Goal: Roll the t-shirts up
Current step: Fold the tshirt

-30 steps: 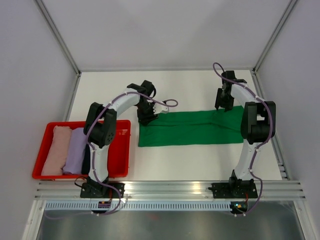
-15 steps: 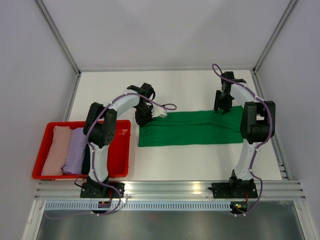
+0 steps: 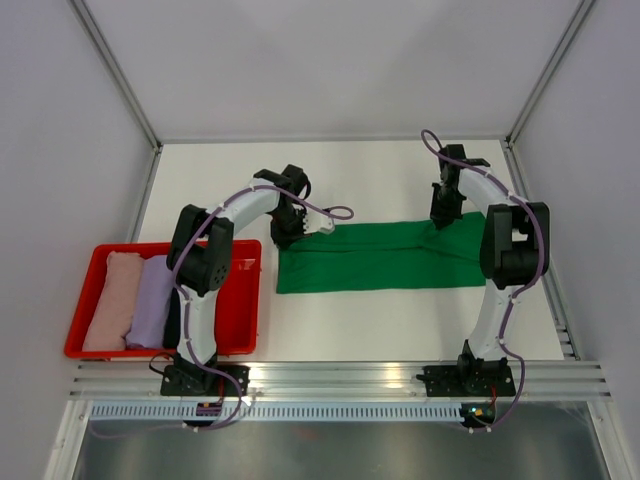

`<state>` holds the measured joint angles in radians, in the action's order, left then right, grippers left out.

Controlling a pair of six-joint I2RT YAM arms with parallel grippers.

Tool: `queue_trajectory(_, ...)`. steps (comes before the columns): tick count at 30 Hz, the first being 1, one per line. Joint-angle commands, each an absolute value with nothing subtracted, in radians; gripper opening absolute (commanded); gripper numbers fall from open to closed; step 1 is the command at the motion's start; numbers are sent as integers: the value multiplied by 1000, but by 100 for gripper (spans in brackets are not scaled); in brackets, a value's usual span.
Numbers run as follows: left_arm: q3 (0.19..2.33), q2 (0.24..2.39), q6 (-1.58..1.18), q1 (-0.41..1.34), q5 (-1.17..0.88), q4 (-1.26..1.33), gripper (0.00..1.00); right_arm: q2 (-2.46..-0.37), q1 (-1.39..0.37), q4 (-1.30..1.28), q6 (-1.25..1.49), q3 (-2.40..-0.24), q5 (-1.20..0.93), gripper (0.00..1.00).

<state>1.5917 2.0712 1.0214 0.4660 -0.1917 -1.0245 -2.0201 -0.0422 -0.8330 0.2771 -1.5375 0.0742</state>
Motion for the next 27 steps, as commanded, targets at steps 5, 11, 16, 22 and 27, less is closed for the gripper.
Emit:
queue_trajectory(5,1660,2029,1051,462,-167,-1043,2,-1939,-45,-867,293,-1539,95,1)
queue_trajectory(11,1730,2071,1025,440,-152,-1043,2,-1908,-44,-848,287,-1555,132,0)
queue_trajectory(16,1821,2121,970,431,-153,-1037,2,-1986,-46,-841,268,-1678,158,0)
queue_trajectory(22,1923,2169,881,417,-107,-967,2,-2104,-41,-876,238,-1905,229,0)
queue_trajectory(27,1899,2146,867,408,-103,-936,2,-2071,-43,-885,224,-1823,218,0)
